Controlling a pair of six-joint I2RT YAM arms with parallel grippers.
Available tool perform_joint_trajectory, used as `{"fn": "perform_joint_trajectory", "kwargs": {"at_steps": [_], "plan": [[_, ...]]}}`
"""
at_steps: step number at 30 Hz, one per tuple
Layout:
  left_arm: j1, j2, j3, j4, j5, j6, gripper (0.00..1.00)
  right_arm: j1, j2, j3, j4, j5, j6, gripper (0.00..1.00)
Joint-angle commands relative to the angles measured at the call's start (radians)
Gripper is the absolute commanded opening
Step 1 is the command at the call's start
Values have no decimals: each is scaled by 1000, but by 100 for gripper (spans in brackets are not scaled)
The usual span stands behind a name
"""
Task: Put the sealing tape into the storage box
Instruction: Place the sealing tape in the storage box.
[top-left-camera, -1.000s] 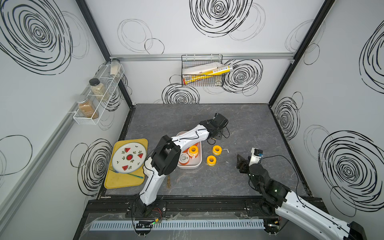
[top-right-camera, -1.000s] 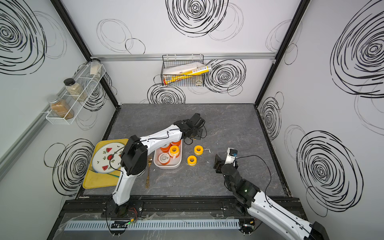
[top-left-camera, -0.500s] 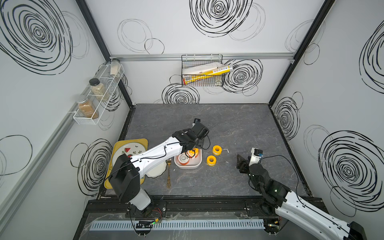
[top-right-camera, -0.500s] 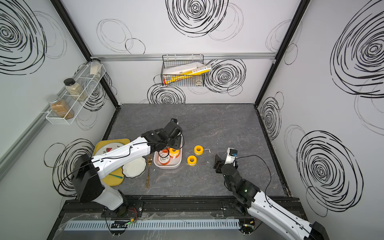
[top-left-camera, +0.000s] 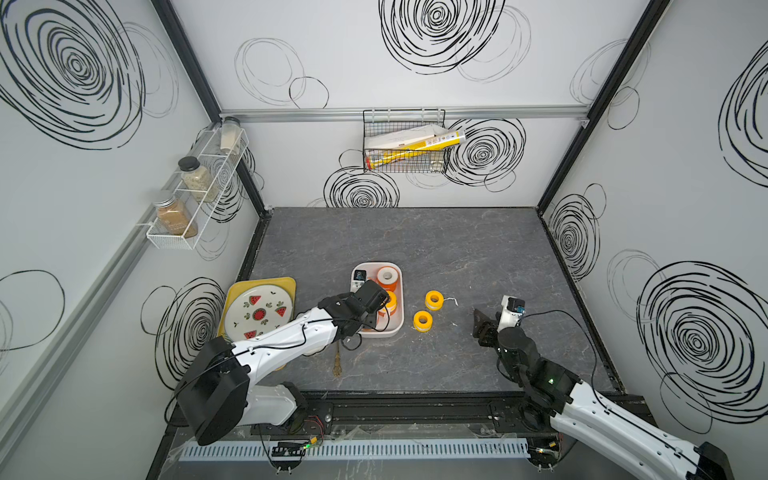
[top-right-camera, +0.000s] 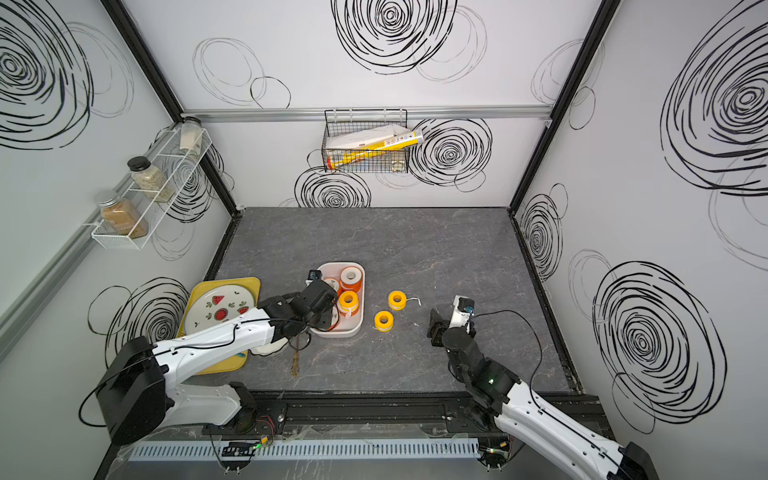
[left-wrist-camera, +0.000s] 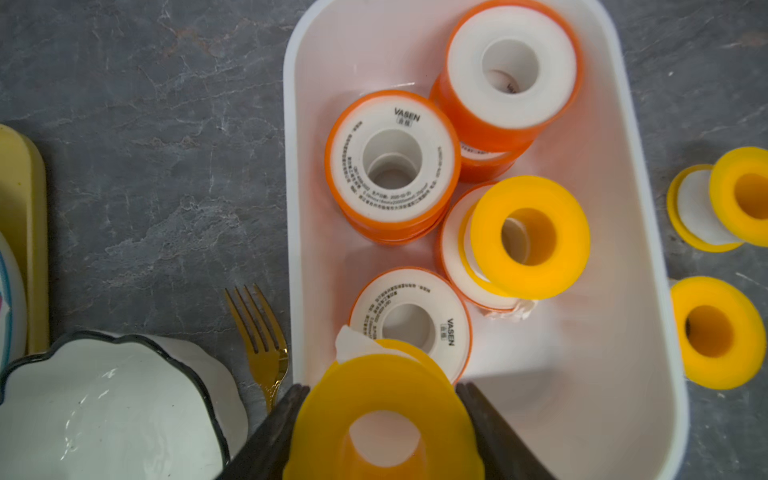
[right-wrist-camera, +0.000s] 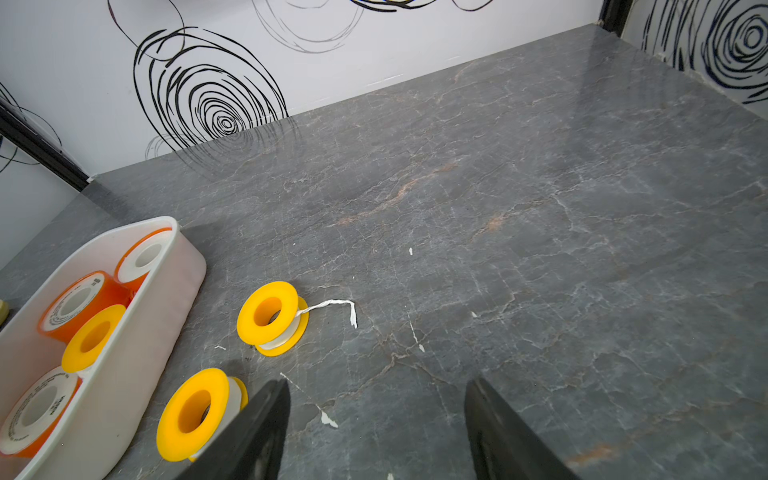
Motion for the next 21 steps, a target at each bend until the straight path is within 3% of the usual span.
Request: {"fn": "perform_joint_trajectory", "kwargs": {"at_steps": [1, 21], "plan": [[8, -10, -29, 103, -23, -25, 59, 0, 6, 6, 25, 0, -7, 71], [17, 138, -32, 206, 12, 4, 61, 0, 7, 6, 25, -5, -7, 71]]}}
